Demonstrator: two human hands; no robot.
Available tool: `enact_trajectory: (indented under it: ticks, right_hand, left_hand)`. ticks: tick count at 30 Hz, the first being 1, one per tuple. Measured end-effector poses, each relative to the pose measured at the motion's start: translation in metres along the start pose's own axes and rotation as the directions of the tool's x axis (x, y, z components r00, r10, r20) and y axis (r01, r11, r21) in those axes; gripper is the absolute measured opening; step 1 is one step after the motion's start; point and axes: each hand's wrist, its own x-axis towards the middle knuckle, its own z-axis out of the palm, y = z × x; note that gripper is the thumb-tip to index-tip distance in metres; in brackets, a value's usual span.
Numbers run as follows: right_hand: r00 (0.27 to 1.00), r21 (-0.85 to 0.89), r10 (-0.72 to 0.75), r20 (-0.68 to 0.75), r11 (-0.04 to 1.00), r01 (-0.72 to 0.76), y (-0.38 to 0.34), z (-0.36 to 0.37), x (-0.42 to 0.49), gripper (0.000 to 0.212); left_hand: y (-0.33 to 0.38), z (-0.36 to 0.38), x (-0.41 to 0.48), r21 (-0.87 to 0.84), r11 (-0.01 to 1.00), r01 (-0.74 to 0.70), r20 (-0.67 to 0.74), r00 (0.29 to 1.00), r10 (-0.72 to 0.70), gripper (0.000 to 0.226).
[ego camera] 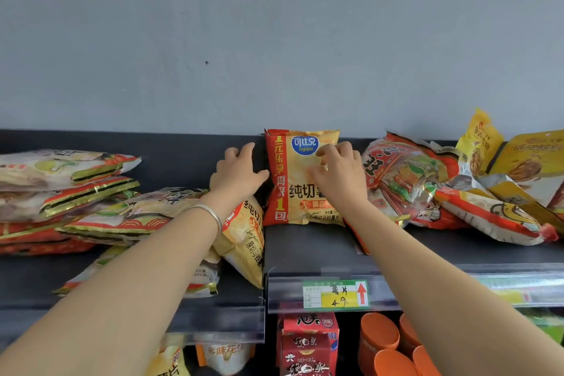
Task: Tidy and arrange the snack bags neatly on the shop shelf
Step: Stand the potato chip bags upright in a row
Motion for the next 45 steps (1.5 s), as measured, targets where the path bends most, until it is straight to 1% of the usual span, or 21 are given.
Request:
enact_trajectory:
  ticks: [3, 6, 10, 12, 14, 17, 19, 21, 24, 26, 28, 29, 30, 32, 33, 34, 35, 37, 42, 43, 45]
  right_hand:
    - [0.989, -0.011, -0.150, -0.005, 0.989, 0.150, -0.014, 0.005, -0.010, 0.025]
    - [0.959, -0.001, -0.280, 0.039, 0.960, 0.280, -0.023, 0.014, -0.023, 0.023]
    - [0.907, 0.034, -0.361, 0.220, 0.931, 0.362, -0.031, 0.020, -0.035, 0.025]
    - [0.885, 0.018, -0.351, 0.308, 0.932, 0.363, -0.034, 0.021, -0.035, 0.029]
    - [0.883, 0.004, -0.307, 0.356, 0.945, 0.328, -0.036, 0.023, -0.033, 0.033]
    - [0.895, -0.024, -0.236, 0.379, 0.964, 0.264, -0.039, 0.024, -0.030, 0.036]
    - [0.900, -0.041, -0.188, 0.394, 0.974, 0.222, -0.045, 0.024, -0.029, 0.036]
    - [0.906, -0.048, -0.144, 0.397, 0.983, 0.177, -0.053, 0.023, -0.028, 0.035]
    - [0.926, 0.007, -0.073, 0.371, 0.997, 0.076, -0.067, 0.018, -0.031, 0.033]
    - [0.922, 0.098, -0.007, 0.386, 0.995, -0.033, -0.078, 0.016, -0.033, 0.037]
    - [0.906, 0.206, 0.053, 0.420, 0.967, -0.152, -0.088, 0.019, -0.035, 0.042]
    - [0.893, 0.286, 0.075, 0.444, 0.933, -0.220, -0.093, 0.018, -0.037, 0.044]
    - [0.874, 0.391, 0.093, 0.477, 0.868, -0.306, -0.098, 0.017, -0.038, 0.045]
    - [0.822, 0.583, 0.128, 0.555, 0.645, -0.494, -0.106, 0.010, -0.044, 0.046]
    - [0.809, 0.638, 0.128, 0.574, 0.550, -0.539, -0.108, 0.005, -0.047, 0.042]
    - [0.811, 0.665, 0.130, 0.570, 0.507, -0.549, -0.107, -0.001, -0.049, 0.039]
    - [0.821, 0.684, 0.137, 0.554, 0.488, -0.543, -0.103, -0.006, -0.050, 0.037]
    - [0.841, 0.695, 0.175, 0.513, 0.489, -0.526, -0.090, -0.016, -0.054, 0.045]
    - [0.875, 0.659, 0.268, 0.403, 0.578, -0.481, -0.047, -0.029, -0.061, 0.071]
    - [0.881, 0.651, 0.274, 0.386, 0.596, -0.471, -0.040, -0.030, -0.062, 0.070]
    - [0.888, 0.629, 0.287, 0.359, 0.629, -0.457, -0.027, -0.032, -0.064, 0.058]
  left_hand:
    - [-0.011, -0.010, -0.010, 0.137, 0.984, 0.111, 0.112, 0.986, -0.127, 0.070]
    - [-0.021, -0.015, -0.015, 0.196, 0.963, 0.186, 0.246, 0.941, -0.232, 0.076]
    - [-0.028, -0.023, -0.022, 0.071, 0.957, 0.281, 0.358, 0.888, -0.287, 0.082]
    - [-0.031, -0.026, -0.025, 0.005, 0.944, 0.329, 0.409, 0.861, -0.302, 0.093]
    - [-0.033, -0.027, -0.027, -0.042, 0.933, 0.357, 0.435, 0.847, -0.304, 0.101]
    - [-0.032, -0.026, -0.032, -0.093, 0.925, 0.368, 0.413, 0.860, -0.300, 0.101]
    - [-0.032, -0.030, -0.035, -0.114, 0.933, 0.343, 0.394, 0.877, -0.274, 0.101]
    - [-0.034, -0.038, -0.038, -0.174, 0.935, 0.309, 0.372, 0.900, -0.228, 0.099]
    - [-0.039, -0.061, -0.044, -0.284, 0.935, 0.213, 0.264, 0.955, -0.138, 0.099]
    - [-0.040, -0.077, -0.047, -0.315, 0.939, 0.135, 0.166, 0.982, -0.086, 0.099]
    - [-0.041, -0.090, -0.051, -0.351, 0.933, 0.083, 0.082, 0.995, -0.058, 0.099]
    - [-0.042, -0.095, -0.054, -0.387, 0.920, 0.061, 0.050, 0.998, -0.045, 0.100]
    - [-0.042, -0.098, -0.057, -0.427, 0.903, 0.036, 0.026, 0.999, -0.028, 0.099]
    - [-0.039, -0.099, -0.064, -0.502, 0.865, -0.007, -0.011, 1.000, 0.002, 0.097]
    - [-0.036, -0.096, -0.068, -0.537, 0.843, -0.029, -0.027, 0.999, 0.017, 0.097]
    - [-0.033, -0.093, -0.071, -0.571, 0.819, -0.053, -0.040, 0.999, 0.037, 0.096]
    - [-0.030, -0.088, -0.074, -0.604, 0.794, -0.075, -0.046, 0.997, 0.059, 0.095]
    - [-0.021, -0.076, -0.079, -0.658, 0.747, -0.094, -0.029, 0.995, 0.099, 0.091]
    - [0.005, -0.036, -0.085, -0.727, 0.686, -0.031, 0.102, 0.983, 0.152, 0.085]
    - [0.010, -0.028, -0.084, -0.727, 0.686, -0.012, 0.125, 0.981, 0.151, 0.084]
    - [0.017, -0.012, -0.084, -0.711, 0.702, 0.029, 0.176, 0.975, 0.138, 0.085]
